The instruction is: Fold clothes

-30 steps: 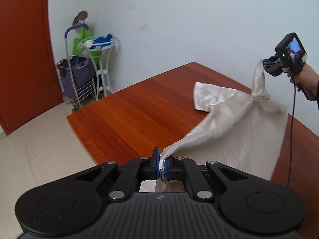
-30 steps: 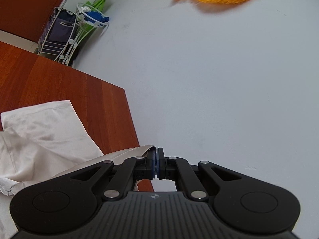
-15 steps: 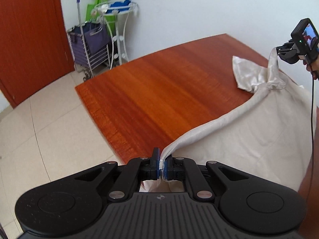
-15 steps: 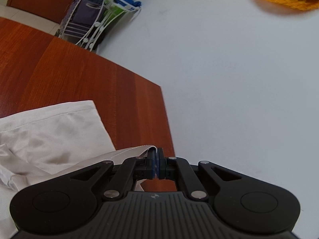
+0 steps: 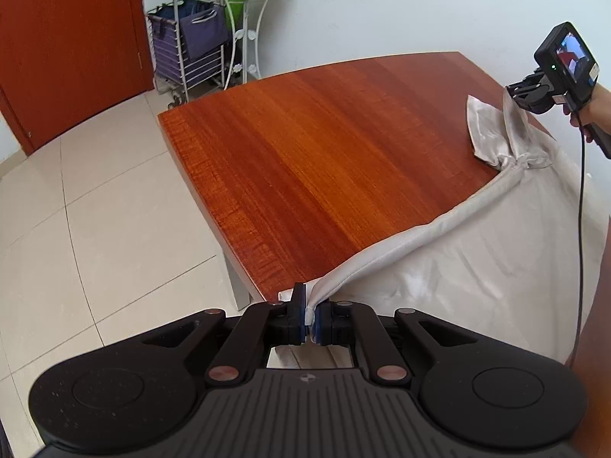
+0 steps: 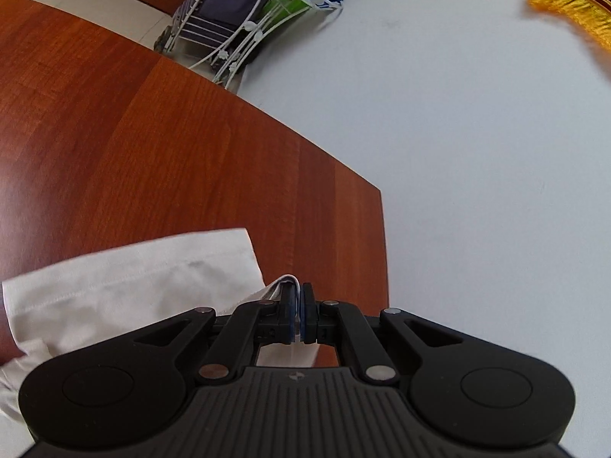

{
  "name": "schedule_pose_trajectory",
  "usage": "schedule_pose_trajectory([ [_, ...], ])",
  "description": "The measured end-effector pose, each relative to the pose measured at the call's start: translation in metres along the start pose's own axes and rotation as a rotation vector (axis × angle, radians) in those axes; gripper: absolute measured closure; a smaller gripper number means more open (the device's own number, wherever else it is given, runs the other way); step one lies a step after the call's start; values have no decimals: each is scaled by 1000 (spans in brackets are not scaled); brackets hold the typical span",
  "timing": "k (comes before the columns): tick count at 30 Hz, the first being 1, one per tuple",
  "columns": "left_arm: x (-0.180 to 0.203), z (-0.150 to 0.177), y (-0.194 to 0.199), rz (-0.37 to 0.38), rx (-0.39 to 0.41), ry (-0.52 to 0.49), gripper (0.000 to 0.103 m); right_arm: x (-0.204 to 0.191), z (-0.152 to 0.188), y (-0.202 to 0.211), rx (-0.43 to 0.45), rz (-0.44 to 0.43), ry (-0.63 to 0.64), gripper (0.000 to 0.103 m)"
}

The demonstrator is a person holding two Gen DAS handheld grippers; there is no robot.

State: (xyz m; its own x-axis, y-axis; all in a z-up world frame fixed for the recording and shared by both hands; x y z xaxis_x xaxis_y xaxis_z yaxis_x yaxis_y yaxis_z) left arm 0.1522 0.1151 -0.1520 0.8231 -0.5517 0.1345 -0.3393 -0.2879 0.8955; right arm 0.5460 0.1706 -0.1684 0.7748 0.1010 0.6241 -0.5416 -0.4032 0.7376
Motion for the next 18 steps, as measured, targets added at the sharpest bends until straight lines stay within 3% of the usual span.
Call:
schedule_pose_trajectory([
  [7, -4, 2, -6, -19, -35, 6, 99, -16, -13, 0, 10, -46, 19, 100],
  [8, -4, 2, -7, -21, -40, 7, 99, -18, -14, 0, 13, -59, 23, 97],
  [10, -4, 1, -8, -23, -48, 9, 99, -19, -15, 1, 21, -60, 30, 65],
  [11, -4, 1, -9, -25, -51, 10, 99, -19, -16, 4, 48, -56, 32, 58],
  [18, -5, 2, -14, -46, -58, 4, 98, 19, -13, 39, 183, -82, -129, 53],
])
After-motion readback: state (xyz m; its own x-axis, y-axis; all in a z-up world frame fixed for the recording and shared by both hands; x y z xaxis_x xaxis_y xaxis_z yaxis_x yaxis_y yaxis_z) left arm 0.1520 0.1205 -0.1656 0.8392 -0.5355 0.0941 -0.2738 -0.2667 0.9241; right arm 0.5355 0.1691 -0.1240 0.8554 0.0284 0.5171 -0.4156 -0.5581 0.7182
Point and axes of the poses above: each gripper's, at about its wrist camera, not at the fingertips, and y roughly against the way its jaws point, x to its right, z to its underside, the point moved 4 cm from there along -y, roughly the way its jaws point, and after that the axes turned 3 degrees about -x, right-handed, at the moved point
